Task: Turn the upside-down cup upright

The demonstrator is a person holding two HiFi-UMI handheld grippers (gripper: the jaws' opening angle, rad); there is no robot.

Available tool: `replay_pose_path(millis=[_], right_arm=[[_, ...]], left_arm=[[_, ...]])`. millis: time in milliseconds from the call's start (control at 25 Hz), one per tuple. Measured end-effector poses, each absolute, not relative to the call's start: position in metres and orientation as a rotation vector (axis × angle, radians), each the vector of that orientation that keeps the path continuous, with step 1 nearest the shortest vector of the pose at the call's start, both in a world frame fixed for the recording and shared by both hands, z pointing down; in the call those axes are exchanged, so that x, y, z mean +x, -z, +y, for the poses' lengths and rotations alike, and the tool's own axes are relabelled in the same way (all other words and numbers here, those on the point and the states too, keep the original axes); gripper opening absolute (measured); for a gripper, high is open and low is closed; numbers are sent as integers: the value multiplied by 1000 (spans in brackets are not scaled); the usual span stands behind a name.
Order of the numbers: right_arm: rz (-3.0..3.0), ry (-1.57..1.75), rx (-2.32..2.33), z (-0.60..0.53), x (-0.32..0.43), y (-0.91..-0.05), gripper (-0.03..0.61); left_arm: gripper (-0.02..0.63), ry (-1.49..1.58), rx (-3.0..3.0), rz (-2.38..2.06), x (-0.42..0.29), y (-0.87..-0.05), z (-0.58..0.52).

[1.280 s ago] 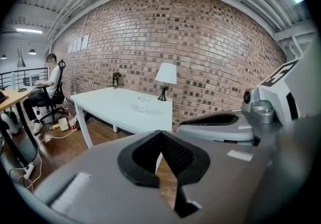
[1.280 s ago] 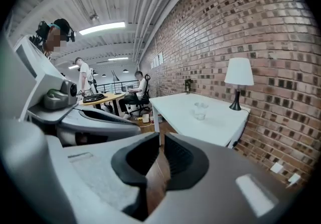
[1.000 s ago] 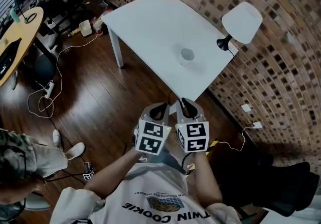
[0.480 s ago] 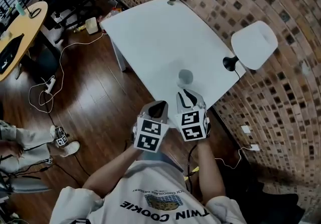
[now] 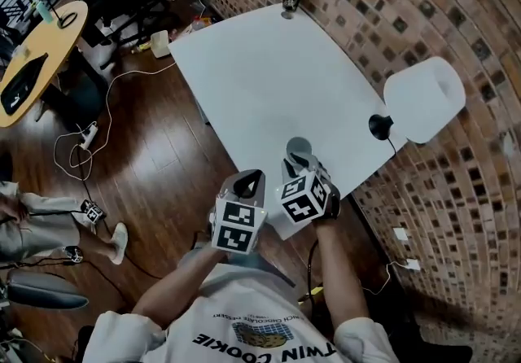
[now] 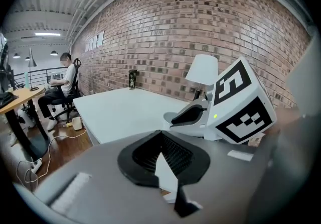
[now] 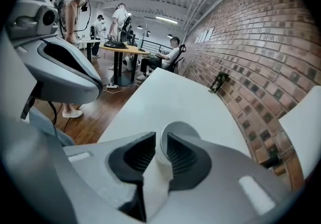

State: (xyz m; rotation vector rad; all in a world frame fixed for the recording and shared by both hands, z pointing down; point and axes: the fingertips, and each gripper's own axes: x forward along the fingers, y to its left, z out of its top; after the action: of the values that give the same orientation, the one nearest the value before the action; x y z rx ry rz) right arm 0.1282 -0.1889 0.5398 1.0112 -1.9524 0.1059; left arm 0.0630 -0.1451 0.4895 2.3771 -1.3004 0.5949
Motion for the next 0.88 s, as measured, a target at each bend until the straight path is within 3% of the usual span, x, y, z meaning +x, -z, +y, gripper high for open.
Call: replay_pose_path(millis=[200,400,720,880], right_arm=[[-1994,-174,985,-193,123,-547,25],[-2121,-358,1131,-201,123,-534,23],[-2373,-1161,1634,-215,157,-521,23],[-2338,-1356,1804,-213,170,-533,23]], left_arm=[[3,-597,2366,-1321,59,-491,-157],[3,-588,2376,-1288,58,-492,-175],[3,-574,2460,-1165,68,-487,-210],[3,-580,2492,-1099,73,-487,-221]])
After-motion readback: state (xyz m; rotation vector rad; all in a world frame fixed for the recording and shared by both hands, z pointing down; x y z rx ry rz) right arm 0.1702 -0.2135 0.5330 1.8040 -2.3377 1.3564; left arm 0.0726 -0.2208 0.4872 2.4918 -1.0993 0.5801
